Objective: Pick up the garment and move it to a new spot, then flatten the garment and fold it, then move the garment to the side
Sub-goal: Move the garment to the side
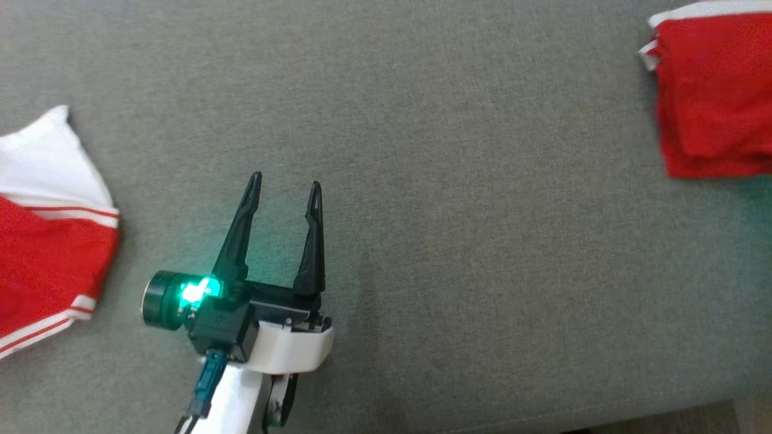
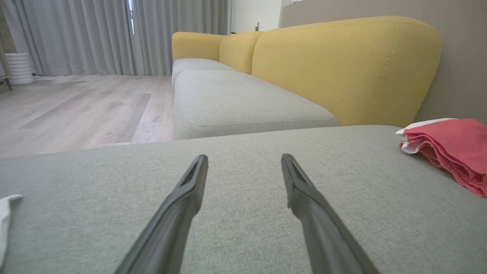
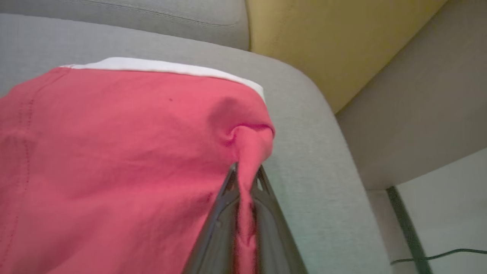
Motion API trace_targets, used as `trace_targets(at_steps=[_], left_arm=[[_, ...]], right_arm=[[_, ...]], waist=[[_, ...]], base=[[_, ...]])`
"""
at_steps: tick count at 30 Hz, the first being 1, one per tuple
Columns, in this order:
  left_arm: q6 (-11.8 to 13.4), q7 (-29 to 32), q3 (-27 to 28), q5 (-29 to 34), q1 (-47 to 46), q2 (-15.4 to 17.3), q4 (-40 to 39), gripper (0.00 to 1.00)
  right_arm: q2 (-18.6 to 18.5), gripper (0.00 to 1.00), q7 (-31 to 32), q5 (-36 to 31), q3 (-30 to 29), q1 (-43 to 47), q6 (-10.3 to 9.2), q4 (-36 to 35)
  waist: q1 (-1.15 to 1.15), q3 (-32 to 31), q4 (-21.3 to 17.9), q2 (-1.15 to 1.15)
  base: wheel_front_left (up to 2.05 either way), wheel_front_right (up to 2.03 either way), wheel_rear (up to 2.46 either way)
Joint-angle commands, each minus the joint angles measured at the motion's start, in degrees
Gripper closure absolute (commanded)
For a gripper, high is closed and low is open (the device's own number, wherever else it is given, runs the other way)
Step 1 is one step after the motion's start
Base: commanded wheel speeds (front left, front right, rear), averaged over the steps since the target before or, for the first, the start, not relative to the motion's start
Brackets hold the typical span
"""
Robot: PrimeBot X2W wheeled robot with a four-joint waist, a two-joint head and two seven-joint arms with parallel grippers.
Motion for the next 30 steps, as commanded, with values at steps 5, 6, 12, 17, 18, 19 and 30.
trace_targets(at_steps=[5,6,12,17,18,19,30], left_arm=[[-0.61,-0.28,1.22,1.10,-1.58,-0.13,-1.24,0.00],[-0.71,-0.28,1.02,1.41,-1.72,-0.13,-1.11,0.00],[-0.76,-0.28,0.08,1.94,-2.07,-0.13,-0.64,0.00],[-0.47,-0.28,-0.81,1.91,-2.16,-0.13,-0.28,0.00],[-0.26,-0.28,-0.95,1.79,-2.10,-0.13,-0.30,0.00],[0.00,-0.28,-1.00,1.58,-2.00,-0.13,-0.30,0.00],[2.54,-0.28,-0.27,-1.95,2.82,-0.13,0.48,0.00]], right_arm=[[-1.85,1.00,-1.41,-9.11,-4.06,-3.87,-0.11,3.21],[-1.57,1.00,-1.66,-11.17,-5.14,-4.29,-0.11,4.10],[1.12,0.00,-7.16,-24.95,-13.41,-5.67,-0.11,7.08],[4.00,0.00,-12.37,-36.62,-21.90,-5.11,-0.11,5.46],[5.34,0.00,-13.67,-39.07,-24.15,-4.64,-0.11,4.51],[7.06,0.00,-14.79,-40.97,-26.02,-4.04,-0.11,3.49],[25.61,0.00,-18.23,-30.72,-17.44,8.27,-0.11,-0.08]], waist=[[-0.01,2.18,-0.86,0.00],[-0.01,2.34,-0.80,0.00],[-0.01,2.71,0.07,0.00],[-0.01,1.76,1.31,0.00],[-0.01,1.31,1.65,0.00],[-0.01,0.76,1.99,0.00],[-0.01,-11.47,4.47,0.00]], base=[[0.00,0.00,0.00],[0.00,0.00,0.00],[0.00,0.00,0.00],[0.00,0.00,0.00],[0.00,0.00,0.00],[0.00,0.00,0.00],[0.00,0.00,0.00]])
